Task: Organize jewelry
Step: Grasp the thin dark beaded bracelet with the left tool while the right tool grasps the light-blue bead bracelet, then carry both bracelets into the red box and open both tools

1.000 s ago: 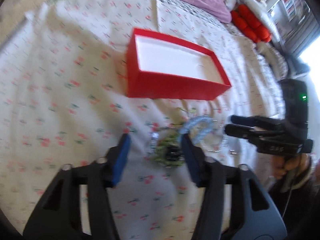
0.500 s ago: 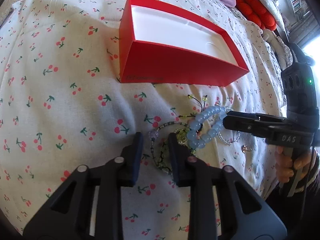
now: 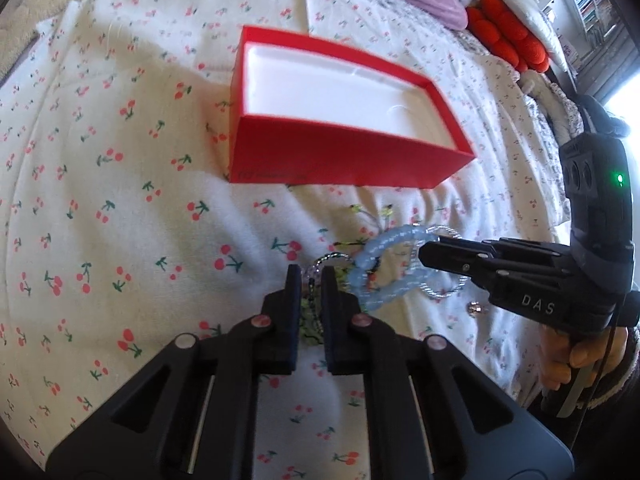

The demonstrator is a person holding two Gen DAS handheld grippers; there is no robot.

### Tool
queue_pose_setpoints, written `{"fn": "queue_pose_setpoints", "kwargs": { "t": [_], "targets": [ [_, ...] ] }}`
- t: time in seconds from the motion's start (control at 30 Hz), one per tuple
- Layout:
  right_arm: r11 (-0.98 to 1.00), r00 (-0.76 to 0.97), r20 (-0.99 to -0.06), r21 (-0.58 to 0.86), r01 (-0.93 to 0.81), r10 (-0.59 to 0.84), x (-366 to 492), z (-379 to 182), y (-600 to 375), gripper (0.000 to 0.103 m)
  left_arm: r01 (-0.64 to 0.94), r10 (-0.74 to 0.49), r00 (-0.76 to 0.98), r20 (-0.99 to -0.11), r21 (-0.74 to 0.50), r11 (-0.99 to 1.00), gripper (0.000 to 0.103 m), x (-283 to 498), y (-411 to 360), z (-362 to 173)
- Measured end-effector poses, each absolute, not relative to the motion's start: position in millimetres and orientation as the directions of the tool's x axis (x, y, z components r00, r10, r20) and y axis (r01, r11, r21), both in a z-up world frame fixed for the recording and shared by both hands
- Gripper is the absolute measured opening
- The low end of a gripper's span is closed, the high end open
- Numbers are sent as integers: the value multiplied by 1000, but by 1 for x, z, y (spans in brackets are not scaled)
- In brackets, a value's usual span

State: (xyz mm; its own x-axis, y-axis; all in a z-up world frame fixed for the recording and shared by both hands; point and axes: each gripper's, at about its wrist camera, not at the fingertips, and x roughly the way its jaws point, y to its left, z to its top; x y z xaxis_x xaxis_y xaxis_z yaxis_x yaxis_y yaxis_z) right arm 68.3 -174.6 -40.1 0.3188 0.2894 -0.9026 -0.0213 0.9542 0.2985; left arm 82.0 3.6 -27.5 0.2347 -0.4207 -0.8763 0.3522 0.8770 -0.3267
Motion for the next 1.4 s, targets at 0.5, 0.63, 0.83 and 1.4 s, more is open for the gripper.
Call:
{"fn": "queue_pose_setpoints", "kwargs": {
  "t": [0.5, 0.63, 0.83, 1.4],
  "targets": [
    [951, 414, -857, 297, -90, 307, 43, 14, -167, 12, 393, -448, 361, -818, -302, 869, 10, 60, -4, 22],
    [947, 438, -842, 309, -89, 316, 40, 26, -170, 12, 391, -454, 382, -805, -305, 869, 10, 62, -10, 31],
    [948, 488, -818, 308, -74, 304, 41, 47, -180, 12, 389, -466, 415, -782, -310, 868, 10, 70, -14, 46],
    [960, 634, -737, 279, -29, 234, 89, 93, -189, 12, 318, -575, 441, -689, -479, 818, 10, 140, -19, 49]
  ]
}}
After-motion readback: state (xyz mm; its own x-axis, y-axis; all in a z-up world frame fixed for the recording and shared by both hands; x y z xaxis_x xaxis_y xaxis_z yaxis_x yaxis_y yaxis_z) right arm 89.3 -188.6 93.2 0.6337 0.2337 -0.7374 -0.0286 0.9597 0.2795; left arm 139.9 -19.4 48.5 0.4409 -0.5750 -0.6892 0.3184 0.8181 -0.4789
